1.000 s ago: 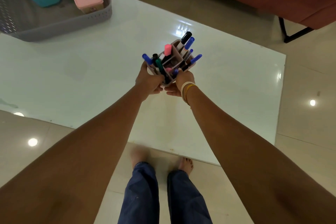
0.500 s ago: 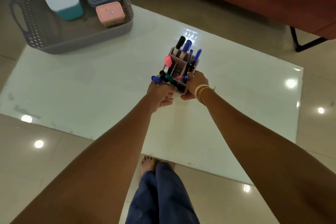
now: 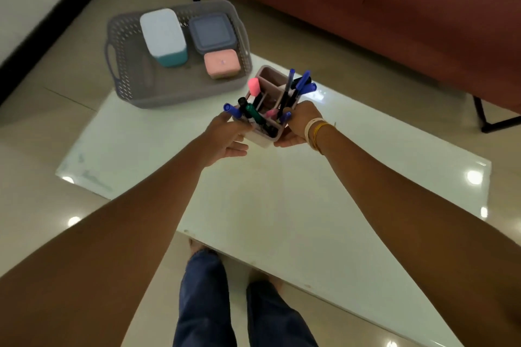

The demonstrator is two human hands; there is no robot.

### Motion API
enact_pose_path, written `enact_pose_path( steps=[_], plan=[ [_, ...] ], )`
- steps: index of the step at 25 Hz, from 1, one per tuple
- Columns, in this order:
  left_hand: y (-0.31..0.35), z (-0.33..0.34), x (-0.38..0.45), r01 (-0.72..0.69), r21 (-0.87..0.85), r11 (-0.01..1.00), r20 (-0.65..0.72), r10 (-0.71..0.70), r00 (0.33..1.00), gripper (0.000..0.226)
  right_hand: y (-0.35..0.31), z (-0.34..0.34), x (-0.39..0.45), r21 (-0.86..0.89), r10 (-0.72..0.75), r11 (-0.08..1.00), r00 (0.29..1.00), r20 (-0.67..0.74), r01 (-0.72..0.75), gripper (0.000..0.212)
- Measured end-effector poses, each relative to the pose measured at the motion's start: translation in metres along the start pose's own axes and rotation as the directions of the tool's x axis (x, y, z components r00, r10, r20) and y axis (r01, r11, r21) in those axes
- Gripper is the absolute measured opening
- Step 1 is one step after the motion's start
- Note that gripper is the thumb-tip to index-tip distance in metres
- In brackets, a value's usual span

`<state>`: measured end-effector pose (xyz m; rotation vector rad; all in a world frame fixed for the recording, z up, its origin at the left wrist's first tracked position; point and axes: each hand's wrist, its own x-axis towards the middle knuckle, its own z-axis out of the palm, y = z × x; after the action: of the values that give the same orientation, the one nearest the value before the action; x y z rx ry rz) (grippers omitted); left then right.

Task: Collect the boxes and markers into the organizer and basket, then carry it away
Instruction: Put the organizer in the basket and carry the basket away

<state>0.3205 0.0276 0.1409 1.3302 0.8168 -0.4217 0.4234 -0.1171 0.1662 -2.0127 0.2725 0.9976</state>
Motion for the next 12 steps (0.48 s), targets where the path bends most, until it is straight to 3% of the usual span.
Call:
enact_pose_path(
  steps=[3, 7, 10, 12],
  plan=[
    [0.038, -0.054, -0.008, -0.016, 0.063, 0.998, -0.036, 0.018, 0.999, 0.041, -0.048, 0.029, -0.004, 0.004, -0.051, 0.999, 0.999, 0.001, 0.051, 0.021],
    [0.069, -0.126, -0.006, -0.056, 0.096, 0.994, -0.114, 0.066, 0.991, 0.025, -0.098, 0.092, -0.001, 0.185, -0.048, 0.982, 0.999, 0.002, 0.047, 0.018],
    [0.078, -0.165, 0.004, -0.065, 0.011, 0.998, -0.229, 0.066, 0.971, 0.008, -0.121, 0.147, 0.007, 0.345, 0.020, 0.938, 0.999, 0.037, -0.031, 0.018],
    [0.083, -0.180, 0.013, -0.072, -0.058, 0.996, -0.292, 0.052, 0.955, 0.013, -0.129, 0.176, 0.018, 0.374, 0.029, 0.926, 0.999, 0.037, -0.041, 0.018]
  ],
)
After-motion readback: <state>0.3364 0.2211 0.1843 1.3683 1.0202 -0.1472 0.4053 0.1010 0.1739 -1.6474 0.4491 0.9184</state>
